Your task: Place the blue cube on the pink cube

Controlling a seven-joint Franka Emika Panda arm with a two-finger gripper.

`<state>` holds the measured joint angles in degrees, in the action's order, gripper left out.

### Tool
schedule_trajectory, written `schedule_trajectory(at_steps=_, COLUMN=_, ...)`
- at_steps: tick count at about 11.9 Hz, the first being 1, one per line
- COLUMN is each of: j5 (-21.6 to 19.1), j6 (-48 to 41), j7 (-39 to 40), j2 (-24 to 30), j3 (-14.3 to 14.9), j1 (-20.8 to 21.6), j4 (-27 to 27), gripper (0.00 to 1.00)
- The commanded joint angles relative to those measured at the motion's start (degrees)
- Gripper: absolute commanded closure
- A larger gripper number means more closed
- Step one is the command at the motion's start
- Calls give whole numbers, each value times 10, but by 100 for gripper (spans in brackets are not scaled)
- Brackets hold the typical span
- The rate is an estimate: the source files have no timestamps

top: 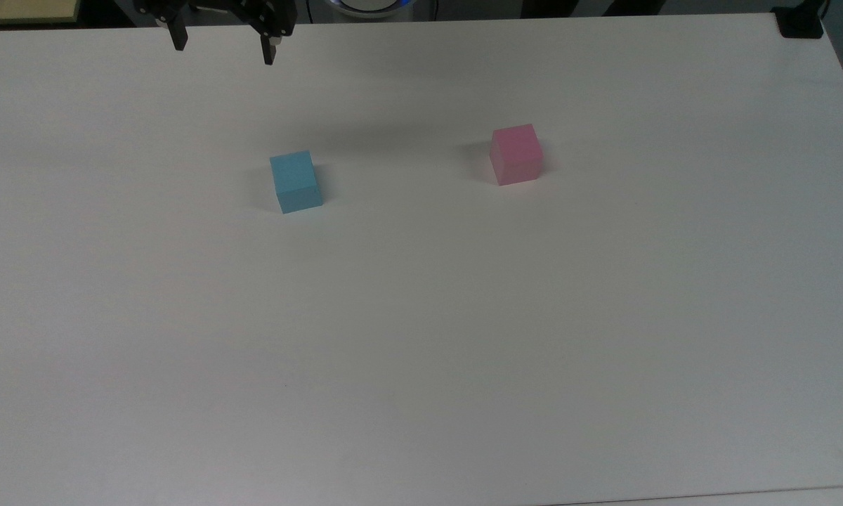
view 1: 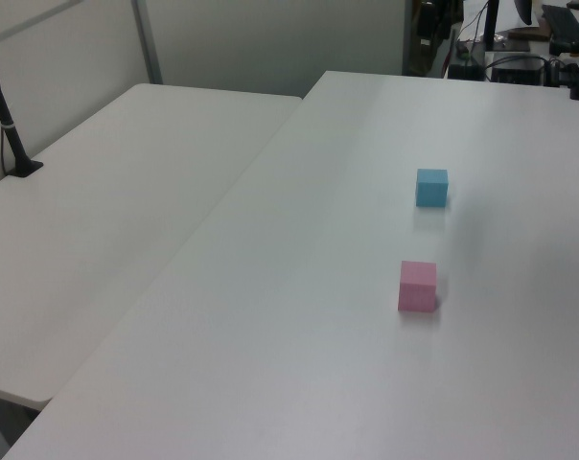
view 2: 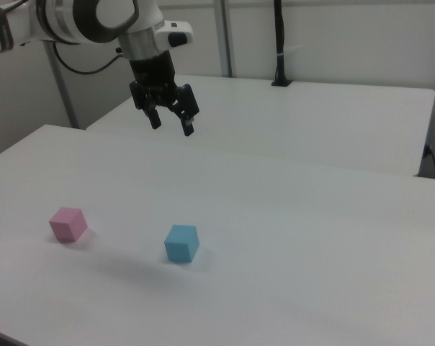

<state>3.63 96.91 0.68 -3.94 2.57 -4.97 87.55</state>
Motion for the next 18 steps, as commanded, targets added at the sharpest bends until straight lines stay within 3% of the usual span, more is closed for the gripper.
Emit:
schedule_trajectory(at_steps=1, j5=-21, j6=-9, j7=6, j2=5, j3=7, j1=2, j4=-5, gripper=0)
schedule_trajectory(at_steps=18, j5=-13, j6=-5, j7=10, j2=-1, j3=2, j1=7, j4=-3, gripper=0)
